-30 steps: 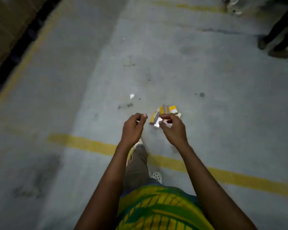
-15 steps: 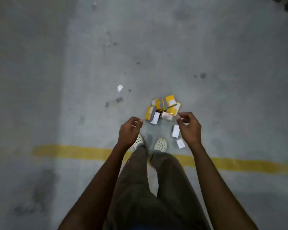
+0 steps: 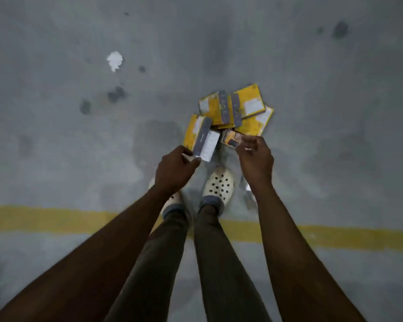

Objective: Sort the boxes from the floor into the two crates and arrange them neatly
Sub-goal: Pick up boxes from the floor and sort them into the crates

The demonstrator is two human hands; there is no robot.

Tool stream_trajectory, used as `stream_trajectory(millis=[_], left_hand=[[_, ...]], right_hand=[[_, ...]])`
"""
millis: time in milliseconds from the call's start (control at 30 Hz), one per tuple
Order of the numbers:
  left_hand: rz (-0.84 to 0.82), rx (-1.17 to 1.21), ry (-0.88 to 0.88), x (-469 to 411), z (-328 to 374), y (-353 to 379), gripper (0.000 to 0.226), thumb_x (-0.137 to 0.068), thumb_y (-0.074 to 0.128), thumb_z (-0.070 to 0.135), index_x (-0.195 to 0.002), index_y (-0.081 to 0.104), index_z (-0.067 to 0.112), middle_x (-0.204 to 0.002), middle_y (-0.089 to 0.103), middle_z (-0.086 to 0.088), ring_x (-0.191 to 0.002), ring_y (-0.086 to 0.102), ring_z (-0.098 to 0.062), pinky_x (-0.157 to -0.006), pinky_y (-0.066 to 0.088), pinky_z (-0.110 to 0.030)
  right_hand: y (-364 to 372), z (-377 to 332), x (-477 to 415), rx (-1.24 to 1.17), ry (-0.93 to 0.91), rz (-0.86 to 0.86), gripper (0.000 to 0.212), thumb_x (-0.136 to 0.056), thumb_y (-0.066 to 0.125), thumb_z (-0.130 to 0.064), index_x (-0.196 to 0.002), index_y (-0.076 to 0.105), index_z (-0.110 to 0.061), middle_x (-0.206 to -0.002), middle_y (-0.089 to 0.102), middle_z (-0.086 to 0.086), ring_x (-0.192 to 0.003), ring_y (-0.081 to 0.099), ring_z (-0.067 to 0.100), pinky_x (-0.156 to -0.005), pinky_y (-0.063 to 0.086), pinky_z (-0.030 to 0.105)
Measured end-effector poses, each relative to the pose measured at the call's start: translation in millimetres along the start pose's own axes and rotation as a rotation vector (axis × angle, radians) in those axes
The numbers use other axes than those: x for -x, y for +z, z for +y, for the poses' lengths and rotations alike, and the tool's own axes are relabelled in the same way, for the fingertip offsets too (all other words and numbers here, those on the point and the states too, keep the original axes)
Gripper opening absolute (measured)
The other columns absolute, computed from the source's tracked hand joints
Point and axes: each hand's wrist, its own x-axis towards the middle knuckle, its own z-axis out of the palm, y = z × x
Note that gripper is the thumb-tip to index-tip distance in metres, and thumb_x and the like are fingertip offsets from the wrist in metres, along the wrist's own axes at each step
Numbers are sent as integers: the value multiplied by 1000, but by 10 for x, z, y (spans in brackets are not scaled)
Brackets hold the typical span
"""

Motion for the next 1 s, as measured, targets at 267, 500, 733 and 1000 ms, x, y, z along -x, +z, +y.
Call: stream_trajectory(millis=[267,500,733,1000], left_hand=[[265,-201,131,-1305,-41,766,54,-83,67,48,-124,58,14,-115,63,-12,-112,57,-35,-88,50,-46],[261,-379,532,-1915,439,830,132,-57,54,93,-159,23,15,-163,24,-13,-143,32,-37,-109,31,-48],[218,-342,628,-1909,685,434,117,-53,75,73,-144,44,7,-135,53,-9,-118,49,-31,-93,44,-42],[428,255,401,143,731,-692,109,-62,96,37,-148,36,5,-143,45,-2,-129,52,-19,-103,47,-42]], right_hand=[[951,547,-834,88,-91,84,47,-79,75,-22,-122,58,-16,-119,62,8,-111,61,31,-86,49,36],[1086,622,-1267,68,-94,159,60,-82,72,-17,-139,53,-13,-131,62,7,-122,58,29,-99,49,39],[748,313,-1161,20,-121,200,44,-81,73,-18,-125,66,-19,-116,73,-1,-105,67,19,-80,42,16],[-491,-629,183,-206,-3,256,42,-82,80,-9,-123,68,-8,-99,72,-1,-71,61,-21,-69,40,-1]])
